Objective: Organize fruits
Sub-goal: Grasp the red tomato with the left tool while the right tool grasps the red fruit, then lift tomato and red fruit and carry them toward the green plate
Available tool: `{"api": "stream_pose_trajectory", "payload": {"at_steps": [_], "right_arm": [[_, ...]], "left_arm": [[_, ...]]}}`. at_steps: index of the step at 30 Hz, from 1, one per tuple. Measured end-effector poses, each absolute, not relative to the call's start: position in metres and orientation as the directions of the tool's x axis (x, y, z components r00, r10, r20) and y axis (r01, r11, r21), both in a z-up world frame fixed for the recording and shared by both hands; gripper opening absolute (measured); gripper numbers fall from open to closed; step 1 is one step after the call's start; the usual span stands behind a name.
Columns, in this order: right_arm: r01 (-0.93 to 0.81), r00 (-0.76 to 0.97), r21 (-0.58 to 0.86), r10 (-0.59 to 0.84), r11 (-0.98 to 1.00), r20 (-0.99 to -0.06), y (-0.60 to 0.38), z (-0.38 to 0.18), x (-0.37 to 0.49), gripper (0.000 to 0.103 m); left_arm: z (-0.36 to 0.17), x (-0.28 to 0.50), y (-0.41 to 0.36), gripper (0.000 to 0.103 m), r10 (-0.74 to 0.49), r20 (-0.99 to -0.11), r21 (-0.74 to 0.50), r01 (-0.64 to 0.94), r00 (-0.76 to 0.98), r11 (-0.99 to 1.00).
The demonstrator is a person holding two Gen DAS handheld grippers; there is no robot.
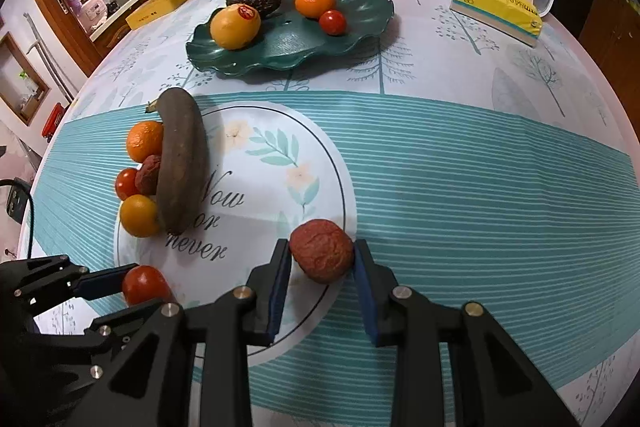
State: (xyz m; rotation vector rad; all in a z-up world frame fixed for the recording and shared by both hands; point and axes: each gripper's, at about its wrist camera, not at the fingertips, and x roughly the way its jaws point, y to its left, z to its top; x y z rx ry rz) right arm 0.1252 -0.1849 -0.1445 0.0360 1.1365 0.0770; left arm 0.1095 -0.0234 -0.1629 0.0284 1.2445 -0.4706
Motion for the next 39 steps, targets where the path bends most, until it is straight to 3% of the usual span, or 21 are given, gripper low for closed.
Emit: {"api": "stream_pose_trajectory", "payload": {"at_steps": [21, 28, 39], "right_arm": [[-0.051, 0.460, 0.066, 0.082, 0.997, -0.884, -0.178, -0.124, 0.116, 0.031], [-0.078, 0.488, 0.076, 0.105, 0.994, -0.866, -0.174, -0.104, 0.124, 0.031], [-0.141, 0.621, 0.091, 0.160, 0.986, -0.767, -0.181, -0.011, 0.202, 0.031]], "left_arm": [[-0.141, 0.119, -0.015, 0.031, -0.366, -0.881, -0.250, 0.362, 0.300, 0.898], [-0.092, 0.141, -0.010, 0.030, -0.388, -0.837, -0.245, 0.370, 0.386, 0.896], [0.011, 0.233, -0.019, 0.030, -0.377, -0.741, -0.166, 0.393, 0.555, 0.905]]}}
